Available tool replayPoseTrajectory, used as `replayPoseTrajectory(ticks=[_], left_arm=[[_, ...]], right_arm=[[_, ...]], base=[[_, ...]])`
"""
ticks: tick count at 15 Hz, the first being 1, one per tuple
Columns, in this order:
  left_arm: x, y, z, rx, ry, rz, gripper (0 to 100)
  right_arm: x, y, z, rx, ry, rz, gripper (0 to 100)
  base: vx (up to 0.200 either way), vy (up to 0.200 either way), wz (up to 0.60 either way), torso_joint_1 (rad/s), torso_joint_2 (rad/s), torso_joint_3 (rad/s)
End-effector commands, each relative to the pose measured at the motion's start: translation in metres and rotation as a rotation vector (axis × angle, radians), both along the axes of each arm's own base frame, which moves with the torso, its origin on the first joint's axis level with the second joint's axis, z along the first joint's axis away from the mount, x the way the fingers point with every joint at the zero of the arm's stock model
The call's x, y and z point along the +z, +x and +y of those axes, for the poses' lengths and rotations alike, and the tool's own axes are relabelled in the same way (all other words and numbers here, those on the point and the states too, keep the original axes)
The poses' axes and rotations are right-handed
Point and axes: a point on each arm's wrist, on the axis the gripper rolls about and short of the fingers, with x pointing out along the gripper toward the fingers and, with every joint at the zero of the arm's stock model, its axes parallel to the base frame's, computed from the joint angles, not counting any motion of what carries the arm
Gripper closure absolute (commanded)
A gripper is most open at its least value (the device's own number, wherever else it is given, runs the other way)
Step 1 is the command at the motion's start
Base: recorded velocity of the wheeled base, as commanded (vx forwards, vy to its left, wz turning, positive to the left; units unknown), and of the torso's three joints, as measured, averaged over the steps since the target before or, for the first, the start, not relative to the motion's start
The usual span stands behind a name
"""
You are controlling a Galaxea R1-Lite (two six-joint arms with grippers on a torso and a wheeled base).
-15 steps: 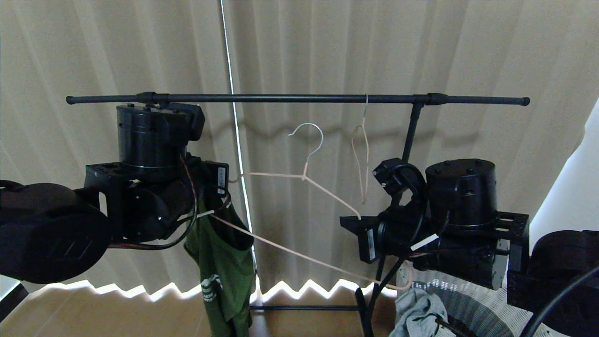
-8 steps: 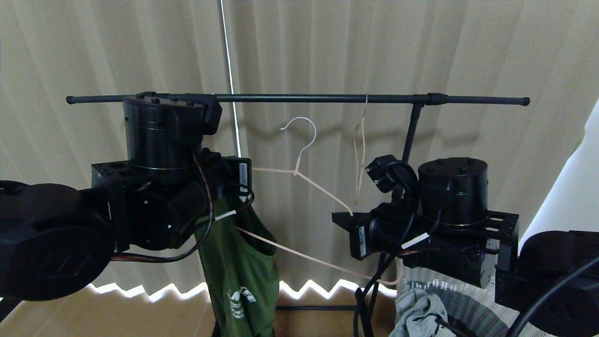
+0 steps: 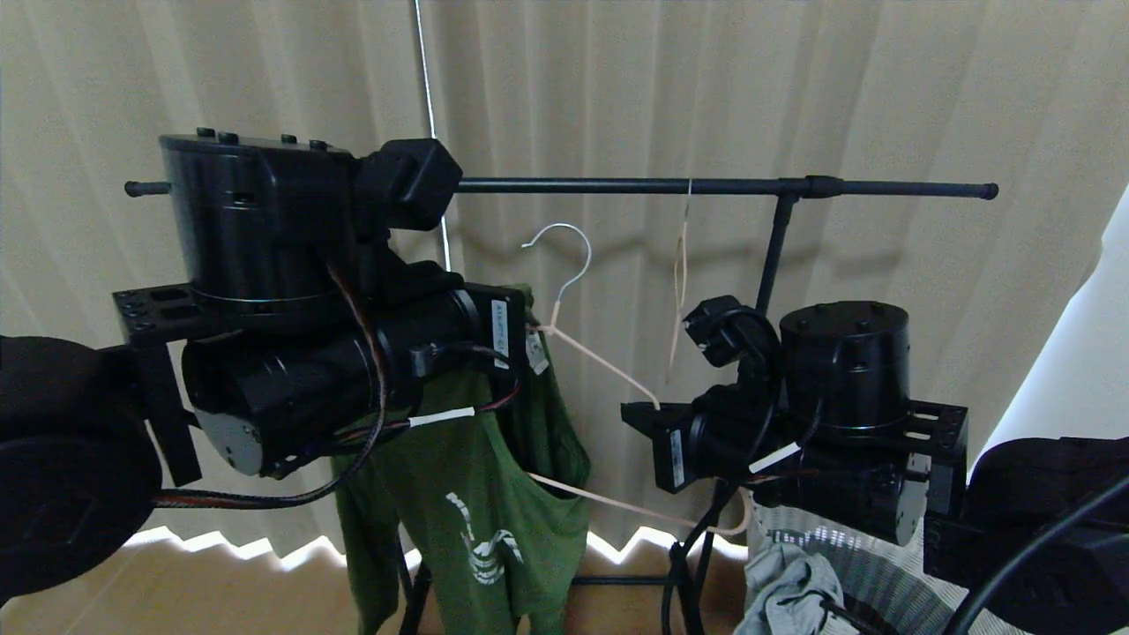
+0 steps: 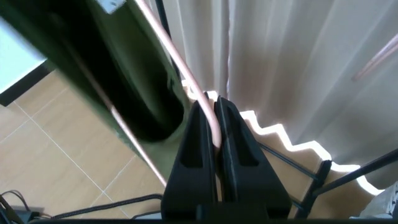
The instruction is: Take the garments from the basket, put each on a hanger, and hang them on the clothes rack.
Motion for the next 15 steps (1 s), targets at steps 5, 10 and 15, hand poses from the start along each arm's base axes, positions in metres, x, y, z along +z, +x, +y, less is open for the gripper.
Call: replayPoseTrajectory(ticks=[5,10,15], left_arm=[[-0.005,-0.007,0.004,-0.052,0.010,0.012,100],[-0.022,-0.017,0.005,-0.074,0.044,0.035,100],[-0.031,-0.024,0.013,-0.092,0.133,-0.025,0]], right_arm=[[0.002,-0.001,-0.001,0.000,0.007,-0.009,100],[0.004,-0.001,-0.001,-0.016,0.005,-0.017,100],[0.015,-0.007,-0.008,-0.028,0.022,-0.047,100]], base=[[0.000,0.000,0.00,0.000,0.00,0.000],[0.000,0.000,0.00,0.000,0.00,0.000],[0.000,0.000,0.00,0.000,0.00,0.000]])
